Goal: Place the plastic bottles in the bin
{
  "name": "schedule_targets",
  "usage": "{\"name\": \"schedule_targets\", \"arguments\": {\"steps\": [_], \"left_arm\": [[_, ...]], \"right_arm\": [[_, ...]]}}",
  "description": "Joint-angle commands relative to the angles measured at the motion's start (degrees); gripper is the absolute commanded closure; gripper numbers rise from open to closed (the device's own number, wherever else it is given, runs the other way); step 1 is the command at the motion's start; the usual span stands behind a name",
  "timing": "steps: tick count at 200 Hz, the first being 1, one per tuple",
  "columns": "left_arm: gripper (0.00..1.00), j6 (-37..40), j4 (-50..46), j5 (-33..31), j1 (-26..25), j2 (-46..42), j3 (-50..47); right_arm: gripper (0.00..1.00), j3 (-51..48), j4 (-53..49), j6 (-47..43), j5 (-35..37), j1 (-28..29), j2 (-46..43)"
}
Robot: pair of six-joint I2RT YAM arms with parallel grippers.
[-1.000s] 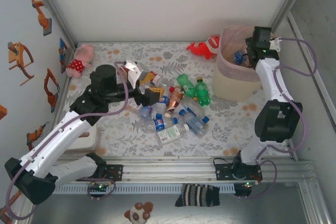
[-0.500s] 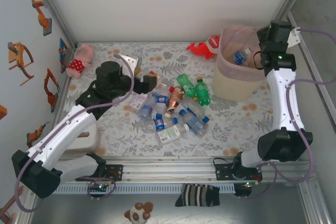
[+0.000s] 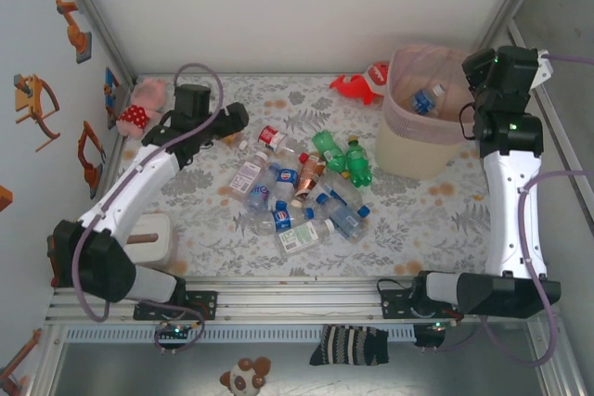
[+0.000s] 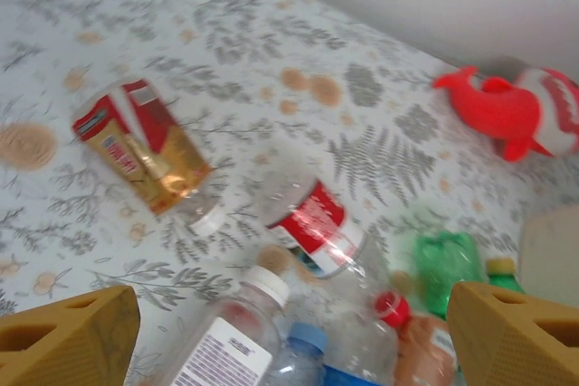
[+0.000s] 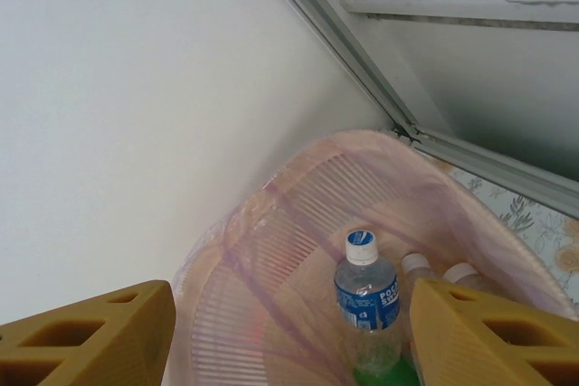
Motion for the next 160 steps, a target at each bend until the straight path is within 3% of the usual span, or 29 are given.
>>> {"name": "schedule_targets", "arguments": {"steps": [1,44,80,160], "left_arm": [[0.13,-8.74,-1.82,3.29,3.89,4.33,2.56],[0.12,-12.5,7.74,16.26,13.06,13.45,0.81],[0.09,-13.46,19.75,26.78,17.64,21.29,1.3],[0.07,-15.47,27.74,31.03,20.27,34.74,4.45]], "right_arm": [[0.32,-1.21,-1.66,-1.72,0.16,-0.39,-0.99],[0.32,-0.58,-2.94,-2.87,-0.23,-0.36,-1.27],[0.32,0.57,-2.24,-4.53,-0.8,-0.36,-0.01],[0.32,4.11,-0.66,-6.98,-2.92,-0.4,2.35]]}}
